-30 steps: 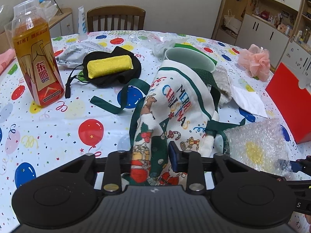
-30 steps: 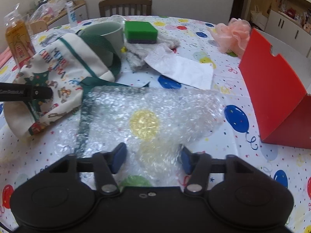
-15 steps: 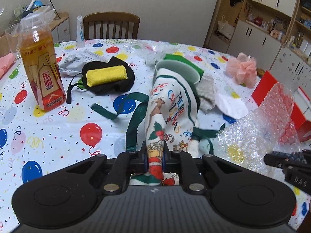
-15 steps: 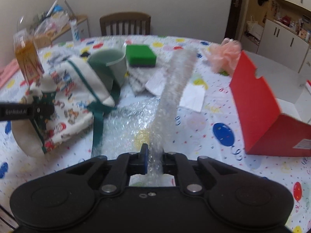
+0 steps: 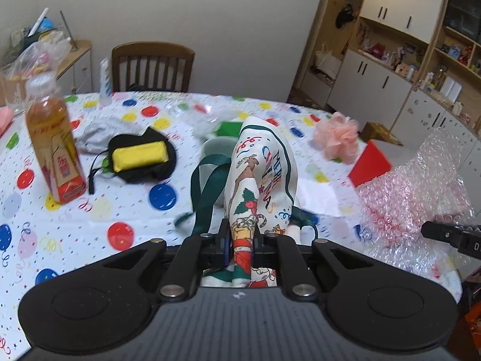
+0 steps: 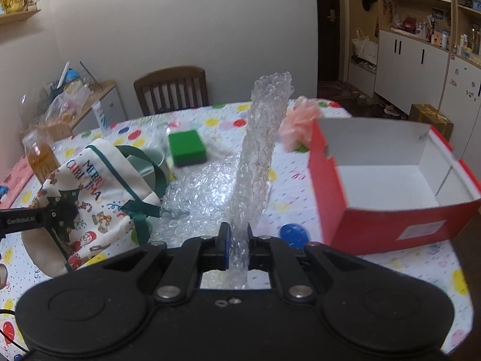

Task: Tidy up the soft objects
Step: 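Carry the tote bag and bubble wrap into the red box and release both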

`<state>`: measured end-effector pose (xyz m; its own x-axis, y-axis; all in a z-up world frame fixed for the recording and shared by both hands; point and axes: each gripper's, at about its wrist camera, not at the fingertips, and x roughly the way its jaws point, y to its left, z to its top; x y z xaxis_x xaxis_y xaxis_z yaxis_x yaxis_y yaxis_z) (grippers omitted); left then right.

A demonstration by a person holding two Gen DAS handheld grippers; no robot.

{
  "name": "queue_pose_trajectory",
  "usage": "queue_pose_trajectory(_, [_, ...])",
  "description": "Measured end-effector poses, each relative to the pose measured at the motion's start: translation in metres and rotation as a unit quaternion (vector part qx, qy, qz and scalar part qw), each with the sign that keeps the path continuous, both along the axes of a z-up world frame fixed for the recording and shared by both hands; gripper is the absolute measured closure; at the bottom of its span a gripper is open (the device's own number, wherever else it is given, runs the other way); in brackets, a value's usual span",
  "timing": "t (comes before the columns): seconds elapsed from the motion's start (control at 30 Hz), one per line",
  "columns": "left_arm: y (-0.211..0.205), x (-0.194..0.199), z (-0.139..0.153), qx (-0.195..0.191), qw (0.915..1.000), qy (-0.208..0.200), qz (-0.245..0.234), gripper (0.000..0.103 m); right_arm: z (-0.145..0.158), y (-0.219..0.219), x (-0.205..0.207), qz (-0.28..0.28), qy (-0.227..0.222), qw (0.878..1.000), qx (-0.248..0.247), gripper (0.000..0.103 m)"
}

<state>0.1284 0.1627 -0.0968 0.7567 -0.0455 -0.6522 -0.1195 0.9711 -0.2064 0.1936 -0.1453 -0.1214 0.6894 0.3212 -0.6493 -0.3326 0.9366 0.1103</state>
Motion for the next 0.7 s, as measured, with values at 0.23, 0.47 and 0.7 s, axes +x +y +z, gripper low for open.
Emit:
queue_pose_trajectory(0.23, [-0.035,0.009,0.036,0.004,0.9997,-0.023,-0.010,0.092,0.007,-0.048,0.013,-0.011,-0.005,1.000,0.016,0.097])
queue_pose_trajectory(0.47, [-0.085,0.033,0.074,0.011,0.9978,-0.059,-0.029,0.092,0.022,-0.103,0.041,-0.022,-0.009,0.999,0.021,0.097])
queue_pose_trajectory(0.7, [-0.150,0.068,0.102,0.027,0.9939,-0.088,-0.062,0.092,0.030,-0.154,0.067,-0.040,-0.018,0.999,0.016,0.097])
